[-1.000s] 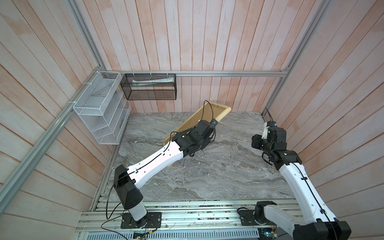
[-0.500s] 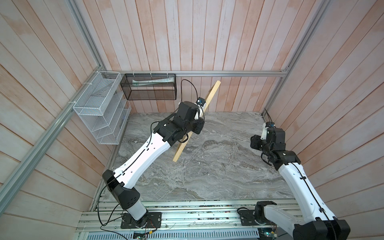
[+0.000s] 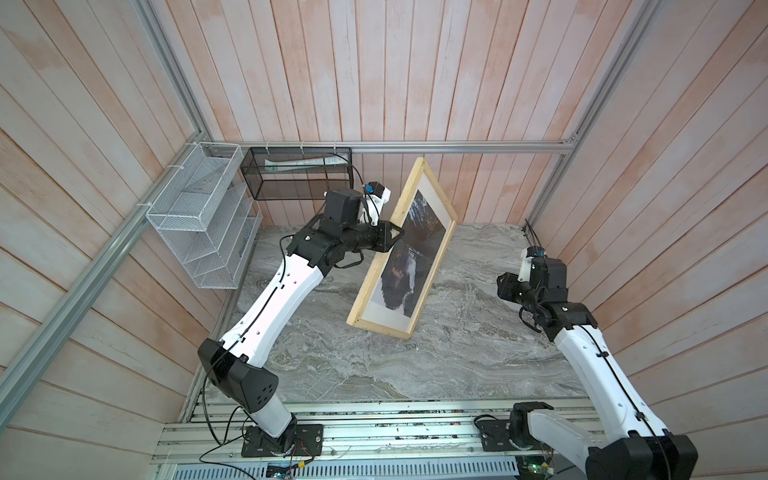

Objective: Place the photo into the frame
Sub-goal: 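Lower the frame face up onto the table with the left gripper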

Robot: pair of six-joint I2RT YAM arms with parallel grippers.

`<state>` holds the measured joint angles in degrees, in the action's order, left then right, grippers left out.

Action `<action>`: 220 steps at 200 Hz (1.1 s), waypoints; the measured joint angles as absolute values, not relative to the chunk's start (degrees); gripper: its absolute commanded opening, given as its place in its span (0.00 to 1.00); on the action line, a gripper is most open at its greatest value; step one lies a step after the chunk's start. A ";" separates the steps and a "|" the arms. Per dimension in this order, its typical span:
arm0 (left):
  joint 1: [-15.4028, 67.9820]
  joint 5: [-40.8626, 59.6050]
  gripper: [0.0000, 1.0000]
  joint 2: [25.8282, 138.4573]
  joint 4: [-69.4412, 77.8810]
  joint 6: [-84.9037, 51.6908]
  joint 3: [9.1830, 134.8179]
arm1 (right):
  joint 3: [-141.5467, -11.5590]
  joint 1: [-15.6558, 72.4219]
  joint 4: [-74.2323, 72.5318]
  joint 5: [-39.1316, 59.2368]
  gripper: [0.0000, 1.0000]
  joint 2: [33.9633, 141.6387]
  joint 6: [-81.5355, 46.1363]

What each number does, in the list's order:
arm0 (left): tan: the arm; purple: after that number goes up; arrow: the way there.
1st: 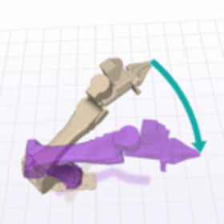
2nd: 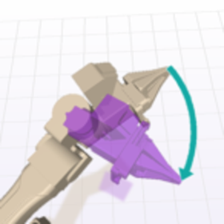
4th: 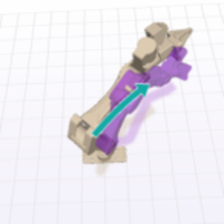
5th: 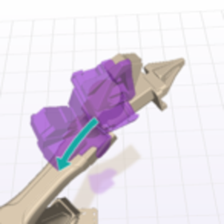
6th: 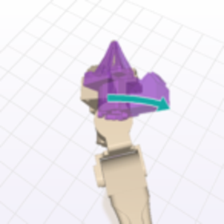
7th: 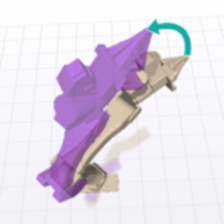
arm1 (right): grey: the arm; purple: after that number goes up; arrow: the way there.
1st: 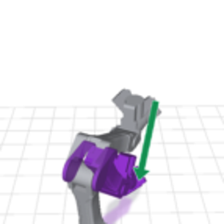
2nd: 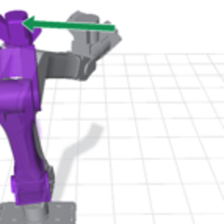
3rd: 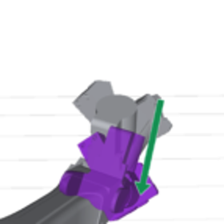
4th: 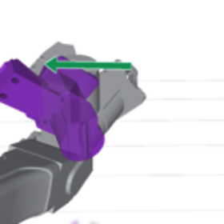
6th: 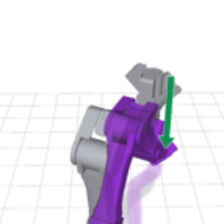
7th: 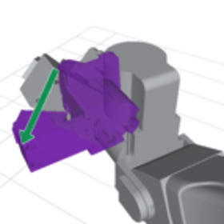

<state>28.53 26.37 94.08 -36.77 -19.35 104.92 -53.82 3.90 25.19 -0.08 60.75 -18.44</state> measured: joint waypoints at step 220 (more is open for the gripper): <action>11.49 39.79 0.00 85.38 1.96 -53.30 60.38 | -51.99 3.90 22.52 4.67 0.44 61.67 -19.55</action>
<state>11.49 39.79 85.38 1.96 -53.30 60.38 -51.99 3.90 22.52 4.67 61.67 -19.55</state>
